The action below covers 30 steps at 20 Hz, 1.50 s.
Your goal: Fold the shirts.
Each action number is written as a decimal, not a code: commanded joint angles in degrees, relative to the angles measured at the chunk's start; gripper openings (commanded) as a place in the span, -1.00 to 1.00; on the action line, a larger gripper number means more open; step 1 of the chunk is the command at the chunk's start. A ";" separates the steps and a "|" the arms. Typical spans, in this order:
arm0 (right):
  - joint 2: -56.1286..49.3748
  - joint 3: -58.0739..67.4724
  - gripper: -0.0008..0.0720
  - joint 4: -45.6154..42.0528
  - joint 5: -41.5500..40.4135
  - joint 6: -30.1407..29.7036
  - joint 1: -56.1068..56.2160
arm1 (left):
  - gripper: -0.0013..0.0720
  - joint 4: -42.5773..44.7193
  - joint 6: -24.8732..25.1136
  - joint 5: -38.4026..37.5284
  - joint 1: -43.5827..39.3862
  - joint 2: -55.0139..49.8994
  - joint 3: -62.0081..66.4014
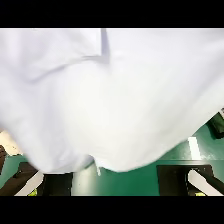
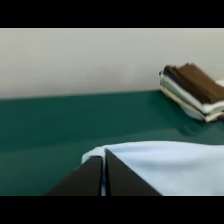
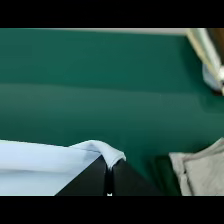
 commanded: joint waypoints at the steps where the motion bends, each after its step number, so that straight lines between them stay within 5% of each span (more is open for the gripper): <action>1: -9.79 -8.50 -0.93 -0.74 3.78 0.22 0.00 | -0.90 -0.09 1.70 -4.04 0.09 -8.68 -11.43; 6: -26.95 -15.65 -0.93 -0.76 0.90 0.20 1.84 | -0.90 0.11 4.52 -0.04 -5.14 -30.64 -14.86; 13: -42.07 -0.83 -0.93 -1.16 -8.79 0.26 7.91 | -0.90 -0.55 6.97 19.54 -9.03 -45.16 -11.04; 18: -40.61 1.95 -0.94 -3.17 -5.86 -1.31 8.92 | -0.90 0.83 8.94 2.58 -7.50 -44.89 -3.41; 21: -40.11 0.92 -0.94 -8.92 -0.50 -1.33 9.88 | -0.90 9.88 6.91 -5.88 -8.41 -44.74 -4.44; 30: -29.07 -27.06 -0.93 -8.11 -12.59 -1.49 10.01 | -0.90 13.44 6.08 -1.36 -10.58 -44.76 -19.76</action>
